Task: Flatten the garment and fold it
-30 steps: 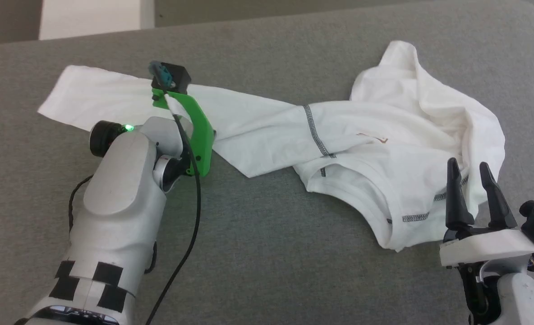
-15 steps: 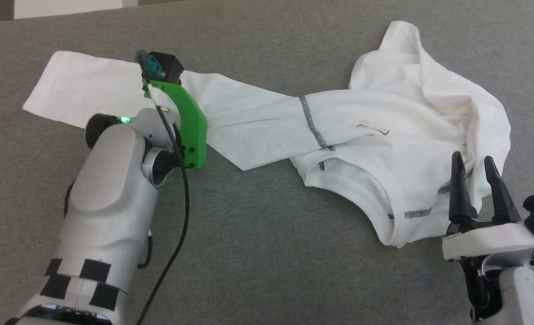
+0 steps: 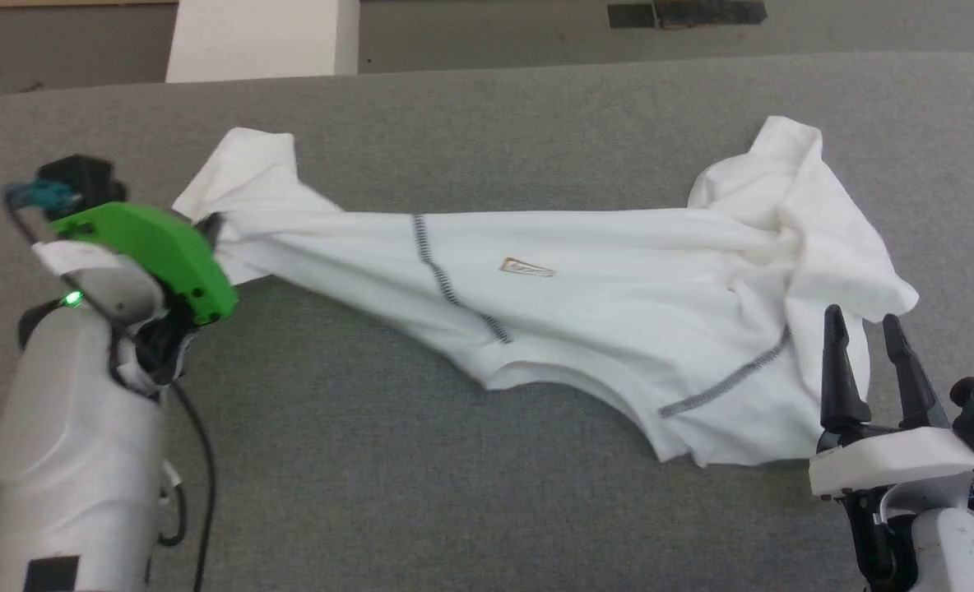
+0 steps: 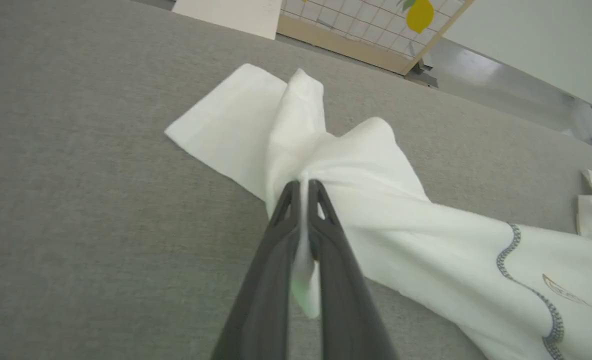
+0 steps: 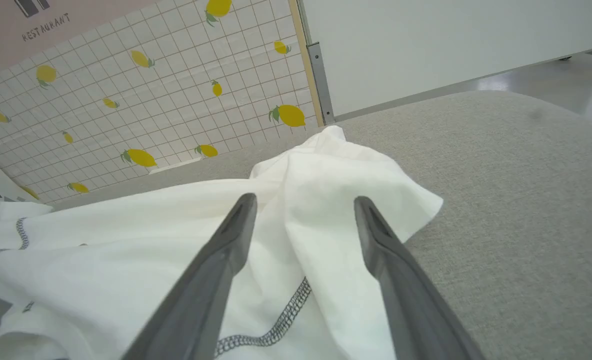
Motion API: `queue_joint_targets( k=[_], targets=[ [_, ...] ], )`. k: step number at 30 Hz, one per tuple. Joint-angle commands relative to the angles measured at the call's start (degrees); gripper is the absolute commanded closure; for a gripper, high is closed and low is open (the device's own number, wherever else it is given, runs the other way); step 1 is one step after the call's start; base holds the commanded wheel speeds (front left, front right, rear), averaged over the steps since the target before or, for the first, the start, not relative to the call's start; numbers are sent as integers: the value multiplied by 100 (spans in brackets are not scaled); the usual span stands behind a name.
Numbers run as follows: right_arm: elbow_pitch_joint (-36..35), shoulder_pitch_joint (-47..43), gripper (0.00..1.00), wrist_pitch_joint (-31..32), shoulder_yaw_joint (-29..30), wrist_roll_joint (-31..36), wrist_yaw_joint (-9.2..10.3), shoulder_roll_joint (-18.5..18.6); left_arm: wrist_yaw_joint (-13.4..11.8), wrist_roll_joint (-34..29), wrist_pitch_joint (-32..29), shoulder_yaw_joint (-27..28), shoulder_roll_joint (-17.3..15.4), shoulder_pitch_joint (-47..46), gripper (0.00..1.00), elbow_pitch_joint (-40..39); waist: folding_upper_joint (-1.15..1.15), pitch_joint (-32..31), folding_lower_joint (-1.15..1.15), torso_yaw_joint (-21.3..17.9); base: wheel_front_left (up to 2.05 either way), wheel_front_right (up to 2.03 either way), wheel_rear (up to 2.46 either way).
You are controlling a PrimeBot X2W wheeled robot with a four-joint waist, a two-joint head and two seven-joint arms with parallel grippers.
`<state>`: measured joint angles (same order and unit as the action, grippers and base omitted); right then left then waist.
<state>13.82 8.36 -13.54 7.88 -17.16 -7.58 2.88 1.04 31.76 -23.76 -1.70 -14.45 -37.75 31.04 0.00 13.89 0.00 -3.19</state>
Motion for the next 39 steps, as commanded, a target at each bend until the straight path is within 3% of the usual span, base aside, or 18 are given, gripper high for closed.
queue_joint_targets(
  k=[1, 5, 8, 11, 12, 13, 15, 19, 23, 26, 32, 39],
  targets=[
    [3, -75, 0, 33, 1, 34, 9, -1, -181, 112, 70, 214, -181, 249, 100, -111, 0, -316, 0, 342, 0, 0, 0],
    [-18, -132, 0, 74, -5, 30, 9, -1, -747, 214, 65, 753, -463, 859, 100, -431, 0, -389, 0, 457, 0, 0, 0],
    [-30, -156, 0, 98, -9, 31, 9, -1, -1097, 386, -44, 1065, -415, 1339, 100, -680, 0, -437, 0, 509, 0, 0, 0],
    [-24, -173, 0, 120, -16, 25, 9, -1, -1190, 461, -182, 1097, -323, 1687, 100, -895, 0, -478, 0, 550, 0, 0, 0],
    [-21, -180, 0, 133, -25, 23, 9, -1, -1184, 470, -173, 1083, -286, 1766, 58, -1005, 0, -501, 0, 569, 0, 0, 0],
    [-19, -187, 0, 147, -31, 24, 9, -1, -1168, 461, -108, 1077, -266, 1813, 0, -1109, 0, -524, 0, 583, 0, 0, 0],
    [-20, -200, 0, 194, -35, 26, 9, -1, -1090, 460, 134, 1096, -218, 1869, 0, -1376, 0, -582, 0, 605, 0, 0, 0],
    [-15, -226, 0, 563, 8, 91, 9, -1, -760, 42, 1361, 1061, -305, 2009, 0, -1990, 0, -666, 0, 634, 0, 0, 0],
    [-26, -262, 0, 1407, 169, 350, 9, -1, -508, -650, 2799, 783, -284, 2473, 0, -2476, 0, -688, 0, 667, 0, 0, 0],
    [-51, -303, 0, 2373, 291, 611, 9, -1, -415, -948, 3556, 506, -34, 2942, 0, -2565, 0, -668, 0, 715, 0, 0, 0],
    [-212, 8, 0, 3959, 195, 1111, 9, -1, -339, -1077, 3851, 284, 517, 3510, 0, -2537, 0, -523, 0, 823, 0, 0, 0],
    [274, 817, 0, 4688, 252, 1674, 9, -1, -144, -1104, 3873, 243, 815, 3369, 0, -2393, 0, -303, 0, 1076, 0, 0, 0]
  ],
)
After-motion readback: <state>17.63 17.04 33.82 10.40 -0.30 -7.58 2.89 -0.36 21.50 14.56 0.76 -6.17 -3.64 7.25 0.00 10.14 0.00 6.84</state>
